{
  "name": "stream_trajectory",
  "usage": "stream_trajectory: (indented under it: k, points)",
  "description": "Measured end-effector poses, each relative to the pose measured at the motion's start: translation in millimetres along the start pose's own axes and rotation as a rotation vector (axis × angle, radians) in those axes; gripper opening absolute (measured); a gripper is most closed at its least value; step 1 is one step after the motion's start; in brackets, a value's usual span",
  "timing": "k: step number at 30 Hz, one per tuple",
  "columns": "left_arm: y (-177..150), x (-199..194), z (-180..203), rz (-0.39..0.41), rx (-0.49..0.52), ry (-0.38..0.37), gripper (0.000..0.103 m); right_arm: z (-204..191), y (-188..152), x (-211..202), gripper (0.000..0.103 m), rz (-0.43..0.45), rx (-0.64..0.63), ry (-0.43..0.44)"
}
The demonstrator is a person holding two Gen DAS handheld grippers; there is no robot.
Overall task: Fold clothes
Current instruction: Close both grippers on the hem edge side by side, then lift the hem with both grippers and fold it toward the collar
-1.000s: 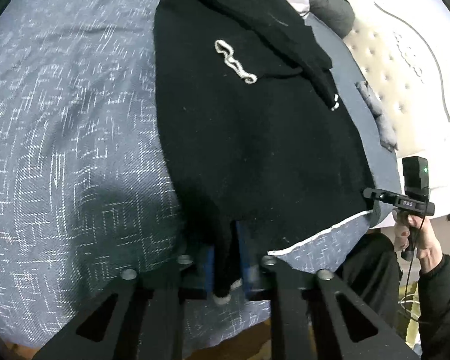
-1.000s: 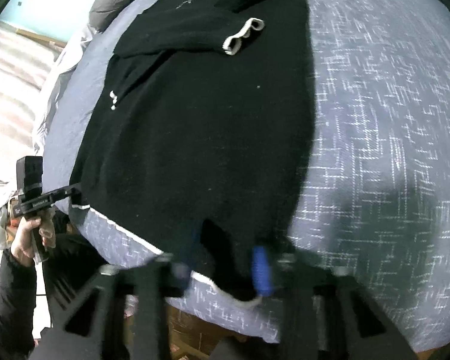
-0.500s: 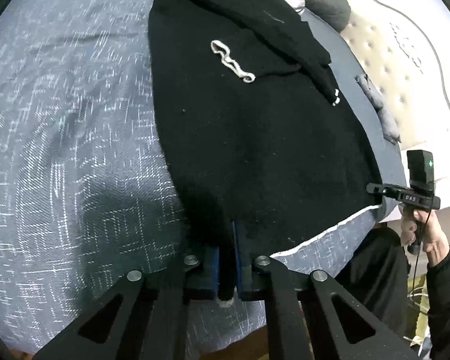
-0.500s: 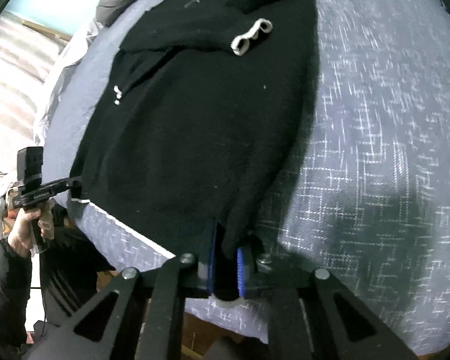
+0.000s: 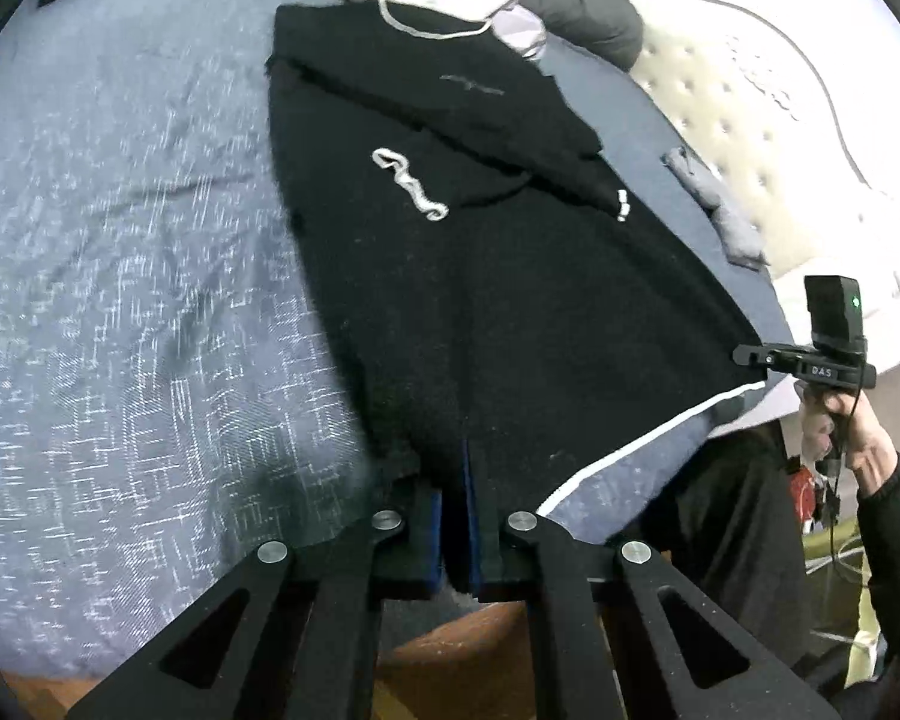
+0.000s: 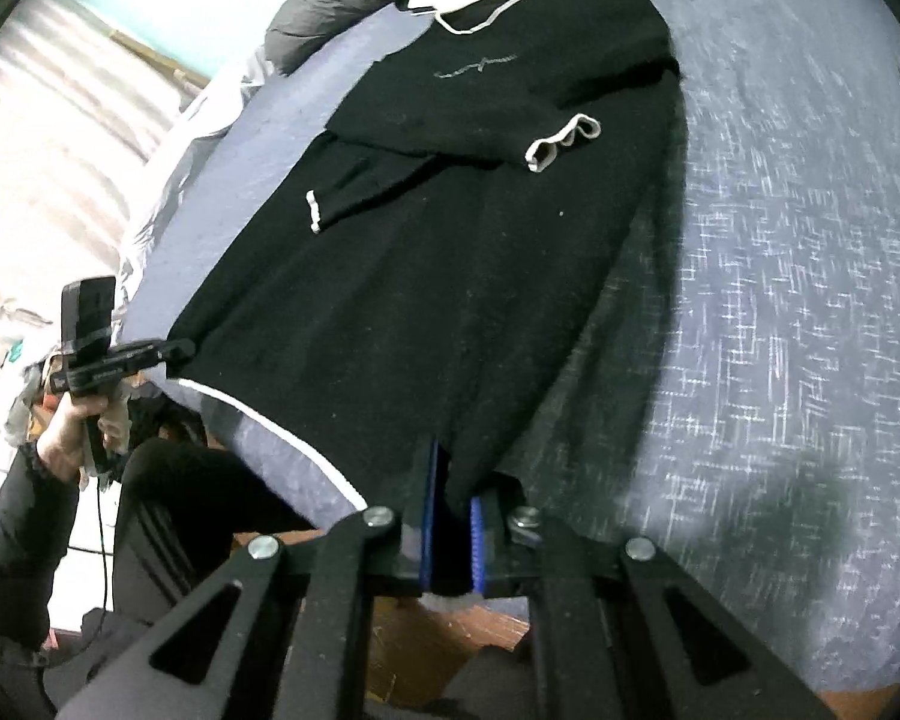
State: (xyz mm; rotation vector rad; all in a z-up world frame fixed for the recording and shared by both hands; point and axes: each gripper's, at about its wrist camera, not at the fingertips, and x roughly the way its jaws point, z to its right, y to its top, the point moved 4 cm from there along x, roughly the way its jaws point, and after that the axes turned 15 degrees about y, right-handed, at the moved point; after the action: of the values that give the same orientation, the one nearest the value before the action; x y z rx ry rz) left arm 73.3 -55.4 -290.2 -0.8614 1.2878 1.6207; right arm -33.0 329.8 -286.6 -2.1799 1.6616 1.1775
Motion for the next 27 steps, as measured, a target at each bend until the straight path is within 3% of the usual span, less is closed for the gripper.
stream_trajectory:
  k: [19,27]
  points:
    - [-26.4,-54.6,29.2,0.078,0.055,0.009,0.006,-30.3,-17.5,-31.2,0.008,0.006,-0.089,0.055]
    - [0.6,-56.4,25.0,0.099,0.031,0.006,0.006,-34.2,9.3,-41.1,0.008,0.034,-0.111,0.054]
